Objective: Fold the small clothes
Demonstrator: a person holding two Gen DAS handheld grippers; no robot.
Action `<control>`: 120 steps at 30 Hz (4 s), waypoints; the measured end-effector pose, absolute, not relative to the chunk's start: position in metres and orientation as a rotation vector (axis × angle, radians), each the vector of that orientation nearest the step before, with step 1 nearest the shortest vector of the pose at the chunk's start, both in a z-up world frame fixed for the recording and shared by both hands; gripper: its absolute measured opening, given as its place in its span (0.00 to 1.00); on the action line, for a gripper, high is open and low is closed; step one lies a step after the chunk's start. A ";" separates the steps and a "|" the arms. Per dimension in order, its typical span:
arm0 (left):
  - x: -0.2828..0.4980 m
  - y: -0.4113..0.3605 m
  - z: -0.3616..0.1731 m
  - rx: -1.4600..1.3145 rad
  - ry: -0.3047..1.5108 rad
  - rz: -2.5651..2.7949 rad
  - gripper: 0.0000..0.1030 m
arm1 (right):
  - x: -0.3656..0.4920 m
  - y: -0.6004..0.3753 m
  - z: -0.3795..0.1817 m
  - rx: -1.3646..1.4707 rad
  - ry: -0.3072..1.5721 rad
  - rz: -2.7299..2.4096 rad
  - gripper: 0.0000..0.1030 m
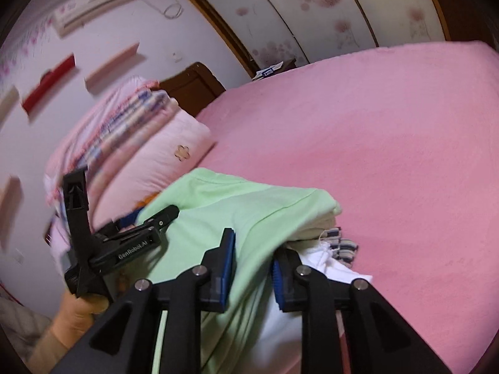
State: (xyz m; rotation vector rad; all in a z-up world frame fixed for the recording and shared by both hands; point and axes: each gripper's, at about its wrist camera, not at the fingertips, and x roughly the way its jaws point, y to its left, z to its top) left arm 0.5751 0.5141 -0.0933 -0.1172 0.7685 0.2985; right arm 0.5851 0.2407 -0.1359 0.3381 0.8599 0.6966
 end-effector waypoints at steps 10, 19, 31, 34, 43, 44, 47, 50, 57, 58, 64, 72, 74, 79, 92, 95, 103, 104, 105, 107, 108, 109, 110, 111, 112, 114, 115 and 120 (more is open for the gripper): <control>0.542 0.538 -0.067 -0.159 0.664 0.458 0.77 | 0.573 0.232 -0.104 0.163 0.755 0.467 0.21; 0.473 0.498 -0.030 -0.113 0.630 0.439 0.87 | 0.510 0.224 -0.056 0.083 0.689 0.485 0.21; 0.425 0.430 -0.098 0.123 0.842 0.443 0.88 | 0.425 0.274 -0.117 -0.131 0.801 0.527 0.21; 0.410 0.429 -0.100 0.135 0.848 0.447 0.88 | 0.416 0.259 -0.115 -0.100 0.828 0.527 0.21; 0.339 0.401 -0.045 -0.044 0.776 0.371 0.88 | 0.346 0.199 -0.045 -0.052 0.745 0.527 0.21; 0.331 0.395 -0.039 -0.053 0.769 0.356 0.88 | 0.335 0.190 -0.036 -0.041 0.733 0.524 0.21; 0.298 0.372 -0.020 -0.080 0.744 0.313 0.88 | 0.302 0.165 -0.011 -0.013 0.702 0.502 0.21; 0.262 0.350 -0.001 -0.115 0.734 0.268 0.89 | 0.266 0.134 0.008 0.021 0.689 0.485 0.21; 0.181 0.302 0.036 -0.153 0.690 0.243 0.89 | 0.201 0.069 0.041 0.023 0.655 0.416 0.21; 0.170 0.295 0.040 -0.157 0.683 0.243 0.89 | 0.187 0.058 0.044 0.020 0.649 0.400 0.21; 0.095 0.245 0.055 -0.243 0.641 0.161 1.00 | 0.124 0.019 0.045 -0.015 0.629 0.318 0.31; 0.023 0.178 0.043 -0.270 0.660 0.079 1.00 | 0.052 -0.029 0.023 0.050 0.654 0.229 0.45; 0.013 0.164 0.037 -0.273 0.672 0.071 0.99 | 0.038 -0.040 0.017 0.062 0.651 0.190 0.46; -0.005 0.132 0.021 -0.257 0.714 0.051 1.00 | 0.014 -0.057 0.001 0.107 0.675 0.131 0.54; -0.022 0.077 0.005 -0.113 0.737 0.056 0.99 | -0.016 -0.050 -0.004 0.007 0.626 0.092 0.59; -0.021 0.073 0.005 -0.105 0.738 0.056 0.99 | -0.014 -0.050 -0.009 0.007 0.637 0.098 0.59; -0.013 0.075 0.001 -0.096 0.764 0.054 0.99 | -0.005 -0.047 -0.024 0.004 0.681 0.103 0.59; -0.012 0.075 0.001 -0.098 0.766 0.053 0.99 | -0.004 -0.047 -0.025 0.004 0.685 0.102 0.59; -0.011 0.075 0.000 -0.097 0.769 0.057 0.99 | -0.004 -0.046 -0.025 0.006 0.687 0.103 0.59; -0.011 0.076 0.000 -0.093 0.771 0.063 0.99 | -0.003 -0.045 -0.027 0.005 0.690 0.103 0.59; -0.011 0.076 -0.001 -0.092 0.771 0.065 0.99 | -0.002 -0.044 -0.028 0.005 0.691 0.102 0.59; -0.011 0.076 -0.002 -0.089 0.772 0.069 0.99 | -0.002 -0.044 -0.029 0.006 0.693 0.102 0.59; -0.011 0.075 -0.002 -0.085 0.773 0.072 0.99 | -0.001 -0.043 -0.029 0.006 0.695 0.103 0.59; -0.012 0.075 -0.003 -0.083 0.775 0.073 0.99 | -0.001 -0.043 -0.030 0.006 0.697 0.102 0.59; -0.012 0.075 -0.003 -0.083 0.776 0.075 0.99 | -0.001 -0.042 -0.031 0.006 0.698 0.101 0.59; -0.013 0.076 -0.004 -0.082 0.779 0.082 0.99 | 0.000 -0.042 -0.031 0.007 0.701 0.102 0.59; -0.013 0.076 -0.004 -0.082 0.780 0.084 0.99 | -0.001 -0.042 -0.032 0.009 0.704 0.104 0.59; -0.014 0.078 -0.005 -0.075 0.787 0.099 0.99 | -0.001 -0.039 -0.035 0.009 0.710 0.105 0.59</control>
